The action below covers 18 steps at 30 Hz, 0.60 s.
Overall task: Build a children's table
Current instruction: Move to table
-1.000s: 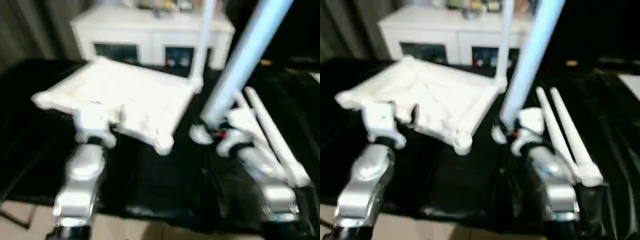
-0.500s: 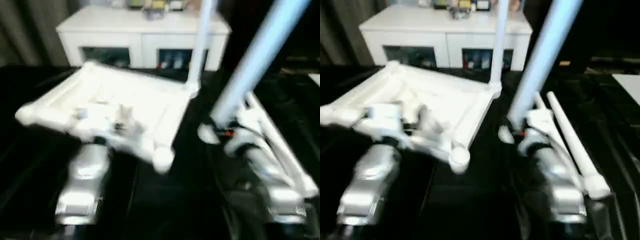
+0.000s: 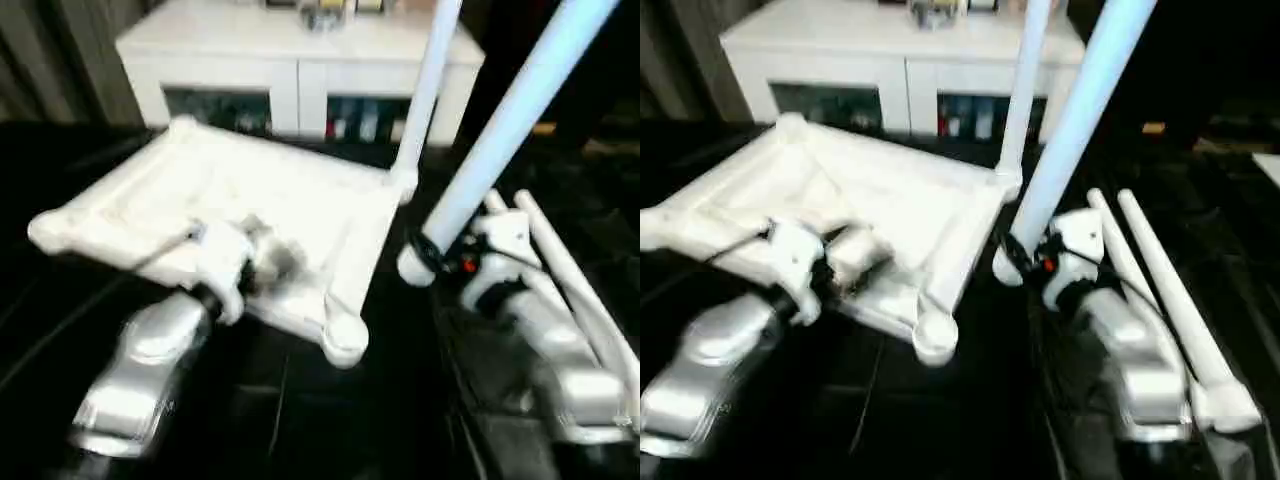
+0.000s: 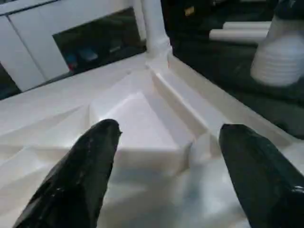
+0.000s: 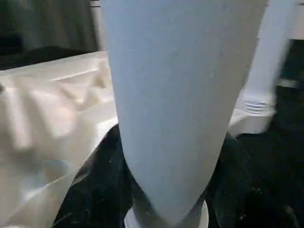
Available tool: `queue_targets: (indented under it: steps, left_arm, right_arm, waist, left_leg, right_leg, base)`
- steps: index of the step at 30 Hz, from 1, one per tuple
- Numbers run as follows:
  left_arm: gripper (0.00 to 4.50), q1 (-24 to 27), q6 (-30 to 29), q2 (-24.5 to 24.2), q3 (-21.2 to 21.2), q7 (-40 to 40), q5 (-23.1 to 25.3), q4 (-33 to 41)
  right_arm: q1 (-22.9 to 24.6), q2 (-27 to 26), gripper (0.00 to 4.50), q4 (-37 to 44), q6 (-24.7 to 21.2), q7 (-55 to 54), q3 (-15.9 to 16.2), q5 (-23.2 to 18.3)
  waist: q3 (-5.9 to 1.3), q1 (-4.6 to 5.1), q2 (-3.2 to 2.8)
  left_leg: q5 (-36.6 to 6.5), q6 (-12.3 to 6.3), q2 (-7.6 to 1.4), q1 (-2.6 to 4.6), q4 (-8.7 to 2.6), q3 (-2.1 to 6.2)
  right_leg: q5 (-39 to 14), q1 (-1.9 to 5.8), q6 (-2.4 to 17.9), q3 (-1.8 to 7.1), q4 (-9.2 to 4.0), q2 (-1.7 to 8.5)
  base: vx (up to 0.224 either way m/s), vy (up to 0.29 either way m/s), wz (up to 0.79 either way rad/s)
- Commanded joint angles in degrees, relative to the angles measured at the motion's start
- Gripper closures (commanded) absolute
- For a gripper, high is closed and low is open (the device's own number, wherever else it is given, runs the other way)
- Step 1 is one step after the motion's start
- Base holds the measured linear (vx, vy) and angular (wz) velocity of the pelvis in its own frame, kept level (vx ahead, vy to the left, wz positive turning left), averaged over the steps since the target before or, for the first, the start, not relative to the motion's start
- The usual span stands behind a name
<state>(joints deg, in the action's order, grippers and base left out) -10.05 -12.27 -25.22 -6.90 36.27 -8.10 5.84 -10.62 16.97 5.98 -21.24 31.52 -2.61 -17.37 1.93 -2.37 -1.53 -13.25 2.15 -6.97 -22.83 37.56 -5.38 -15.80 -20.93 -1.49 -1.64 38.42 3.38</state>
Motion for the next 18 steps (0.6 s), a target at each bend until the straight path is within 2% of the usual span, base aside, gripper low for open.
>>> queue_targets:
  steps: [1,2,3,4,5,6,7,8,10,11,13,14,15,18]
  left_arm:
    - [0.38,-2.75,1.85,-3.03,-1.10,6.06,1.09,-3.15]
    - [0.25,-4.11,2.75,-4.34,-1.94,8.49,1.64,-5.00]
    - [0.25,-6.03,3.68,-5.99,-3.28,12.05,1.74,-7.50]
    - [0.11,-6.71,3.94,-6.43,-3.72,13.09,1.81,-8.38]
    - [0.11,-10.09,6.44,-8.00,-6.00,16.76,3.10,-13.15]
    - [0.11,-10.98,7.32,-8.36,-6.62,17.53,3.59,-14.43]
    - [0.11,-10.98,7.32,-8.36,-6.62,17.53,3.59,-14.43]
    - [0.11,-14.40,8.83,-8.22,-8.14,20.38,4.49,-18.77]
    - [0.11,-16.62,9.54,-7.77,-9.15,22.33,5.12,-21.48]
    - [0.11,-19.12,11.08,-6.93,-10.13,24.06,5.87,-24.78]
    - [0.11,-20.69,11.83,-6.33,-10.82,25.80,5.98,-27.08]
    - [0.11,-22.28,13.30,-5.92,-11.72,27.40,6.40,-29.80]
    - [0.26,-24.47,16.41,-5.64,-13.68,29.25,8.14,-33.83]
    - [0.46,-26.35,17.18,-4.81,-14.86,31.33,8.74,-37.43]
  right_arm:
    - [-0.99,2.07,2.64,1.39,-0.75,4.33,0.77,-1.80]
    - [-1.28,3.05,2.64,1.08,-0.46,6.03,1.05,-2.04]
    - [-1.84,4.46,2.64,0.30,-0.35,7.90,1.41,-2.43]
    - [-2.06,4.95,2.64,0.00,-0.17,8.51,1.58,-2.40]
    - [-2.76,6.82,2.64,-1.07,0.29,11.19,2.29,-2.24]
    - [-2.92,7.21,2.64,-1.29,0.28,11.84,2.39,-2.28]
    - [-2.92,7.21,2.64,-1.29,0.28,11.84,2.39,-2.28]
    - [-3.39,8.15,2.64,-1.87,0.16,13.67,2.66,-2.34]
    - [-3.57,8.62,2.64,-2.07,0.08,14.68,2.94,-2.30]
    - [-3.69,9.29,2.64,-2.27,0.39,15.76,3.42,-2.08]
    - [-3.76,9.71,2.64,-2.34,0.43,16.37,3.66,-2.19]
    - [-3.87,10.15,2.64,-2.46,0.51,17.05,3.96,-2.36]
    - [-3.95,10.92,2.64,-2.56,0.92,17.99,4.54,-2.10]
    - [-3.78,11.23,2.64,-2.46,0.88,18.81,4.64,-2.10]
  waist:
    - [-2.53,-0.28,-0.48]
    - [-2.02,-0.13,-0.32]
    - [-1.55,-0.20,-0.11]
    - [-1.33,-0.39,-0.10]
    - [-1.19,-0.53,0.16]
    - [-1.19,-0.53,0.16]
    - [-1.40,-0.87,0.29]
    - [-1.61,-0.87,0.48]
    - [-1.85,-1.13,0.25]
    - [-1.98,-1.03,0.34]
    - [-2.13,-1.05,0.39]
    - [-2.37,-1.11,0.43]
    - [-2.49,-1.07,0.11]
    - [-2.81,-1.10,0.27]
  left_leg:
    - [-9.73,-1.43,-4.90,2.40,-5.76,0.91]
    - [-13.08,-1.14,-5.06,2.48,-6.34,0.27]
    - [-16.59,0.03,-5.25,2.74,-6.80,-0.49]
    - [-18.56,0.82,-5.23,2.99,-6.99,-0.72]
    - [-20.74,2.43,-5.30,3.09,-7.24,-1.01]
    - [-20.74,2.43,-5.30,3.09,-7.24,-1.01]
    - [-20.43,2.74,-5.40,3.47,-7.30,-1.29]
    - [-17.60,2.41,-5.49,2.96,-7.47,-1.40]
    - [-16.39,2.18,-5.65,3.20,-7.47,-1.68]
    - [-15.77,1.88,-5.62,2.64,-7.68,-1.67]
    - [-15.63,1.75,-5.68,2.79,-7.61,-1.77]
    - [-13.61,1.20,-5.66,2.70,-7.52,-1.88]
    - [-12.38,0.73,-5.66,2.66,-7.44,-1.94]
    - [-8.91,-0.49,-5.72,2.31,-7.15,-2.11]
  right_leg:
    - [6.50,2.33,13.02,1.89,-4.44,4.37]
    - [0.42,2.15,14.24,2.00,-5.26,4.41]
    - [-5.70,1.88,14.42,2.21,-5.90,4.68]
    - [-9.69,1.71,13.94,2.29,-6.29,4.75]
    - [-16.95,1.74,12.35,2.58,-6.98,5.30]
    - [-16.95,1.74,12.35,2.58,-6.98,5.30]
    - [-18.75,1.44,11.16,2.70,-7.15,5.41]
    - [-16.56,1.87,11.12,2.60,-6.93,5.63]
    - [-13.93,1.35,11.57,2.45,-6.84,5.47]
    - [-11.36,1.78,12.30,2.23,-6.56,5.46]
    - [-10.18,1.67,12.80,2.19,-6.57,5.54]
    - [-7.25,1.82,13.47,2.13,-6.42,5.50]
    - [-4.56,1.87,13.96,2.05,-6.42,5.41]
    - [2.23,2.24,15.25,1.99,-5.73,5.58]
  base:
    - [-0.087,-0.014,0.08]
    - [-0.087,-0.014,0.08]
    - [-0.086,-0.012,0.08]
    - [-0.079,-0.002,0.04]
    - [-0.079,-0.002,0.04]
    - [-0.071,0.006,0.01]
    - [-0.054,0.011,-0.03]
    - [-0.054,0.011,-0.03]
    - [0.000,0.000,0.00]
    - [0.000,0.000,0.00]
    - [0.000,0.000,0.00]
    - [0.000,0.000,0.00]
    - [0.000,0.000,0.00]
    - [0.000,0.000,0.00]
